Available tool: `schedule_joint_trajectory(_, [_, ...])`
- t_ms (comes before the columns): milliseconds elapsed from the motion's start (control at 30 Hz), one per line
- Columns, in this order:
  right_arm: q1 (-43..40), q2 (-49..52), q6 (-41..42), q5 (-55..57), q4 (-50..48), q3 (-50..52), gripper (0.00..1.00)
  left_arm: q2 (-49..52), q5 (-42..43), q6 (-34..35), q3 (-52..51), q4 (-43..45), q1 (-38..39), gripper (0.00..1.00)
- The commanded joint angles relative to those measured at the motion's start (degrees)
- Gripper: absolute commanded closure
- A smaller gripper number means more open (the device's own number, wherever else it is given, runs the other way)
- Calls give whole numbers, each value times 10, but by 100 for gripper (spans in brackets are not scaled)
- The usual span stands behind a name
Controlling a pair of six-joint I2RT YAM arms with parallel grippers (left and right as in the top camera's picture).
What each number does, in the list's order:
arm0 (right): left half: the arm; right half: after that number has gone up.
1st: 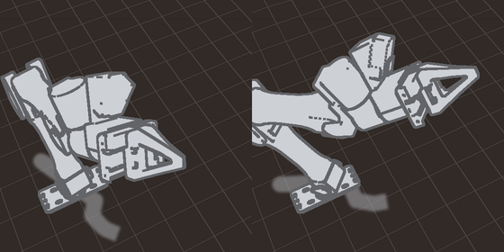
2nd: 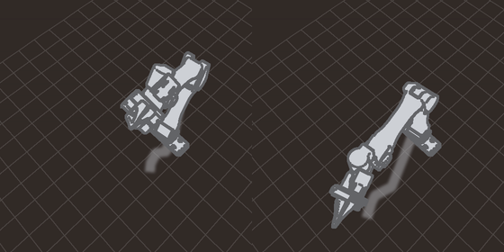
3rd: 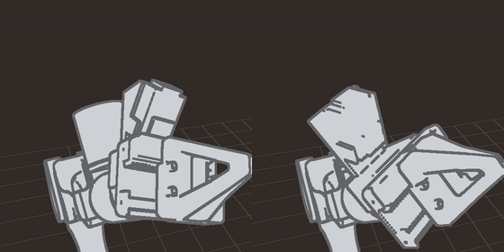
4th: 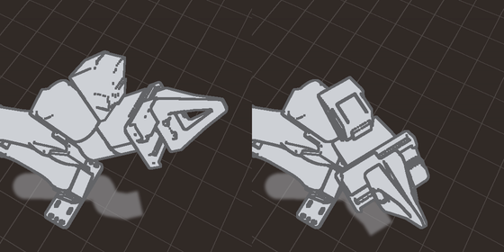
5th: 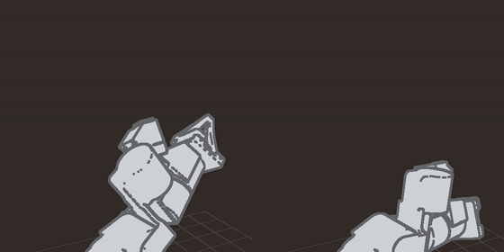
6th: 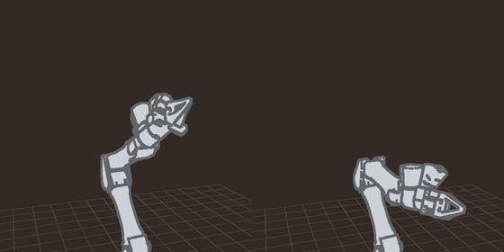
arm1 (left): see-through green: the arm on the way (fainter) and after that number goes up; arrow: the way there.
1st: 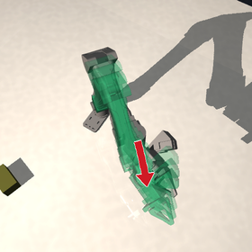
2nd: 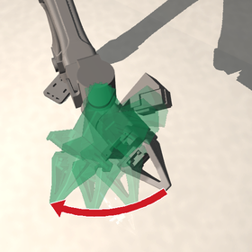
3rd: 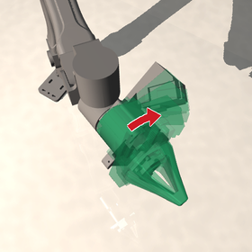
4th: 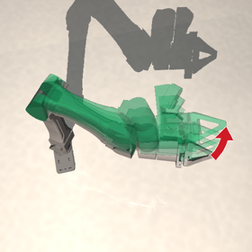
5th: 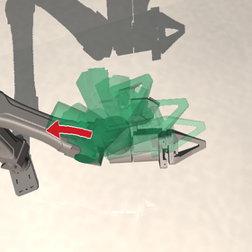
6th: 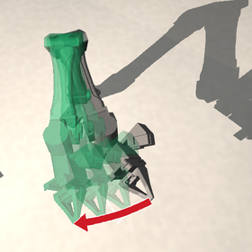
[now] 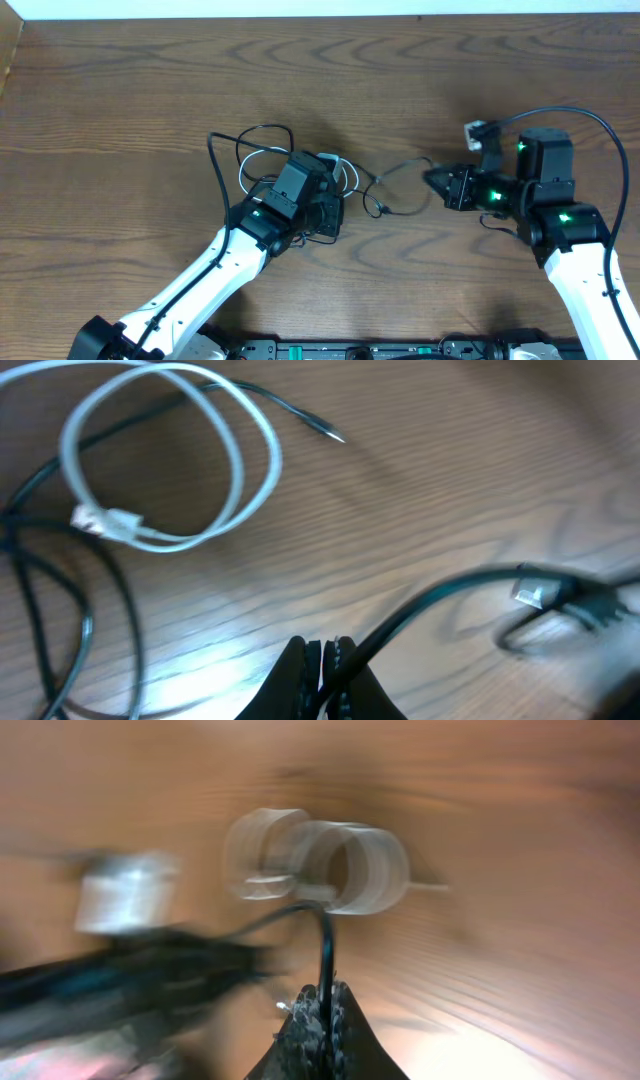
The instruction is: Untangle cables
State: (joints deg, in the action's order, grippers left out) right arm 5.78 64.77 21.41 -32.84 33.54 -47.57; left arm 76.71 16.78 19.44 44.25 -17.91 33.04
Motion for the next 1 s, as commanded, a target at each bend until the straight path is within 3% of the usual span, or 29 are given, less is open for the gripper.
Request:
schedule_joint_trajectory(0, [-3, 14, -2, 279, 50, -4, 99, 0, -31, -23, 2, -14, -19, 92])
schedule_joint_trajectory(267, [-32, 40, 16, 486, 137, -4, 99, -14, -31, -30, 2, -31, -72, 93])
schedule_joint_trajectory(633, [-99, 40, 25, 492, 139, -4, 83, -78, -22, -42, 2, -42, -118, 93])
schedule_joint_trajectory(833, [-102, 40, 10, 300, 109, -4, 57, -99, 140, -42, 2, 8, -117, 92])
schedule_joint_trajectory(967, [-100, 42, -60, 100, 72, -4, 46, -108, 296, -35, 2, 140, -117, 92])
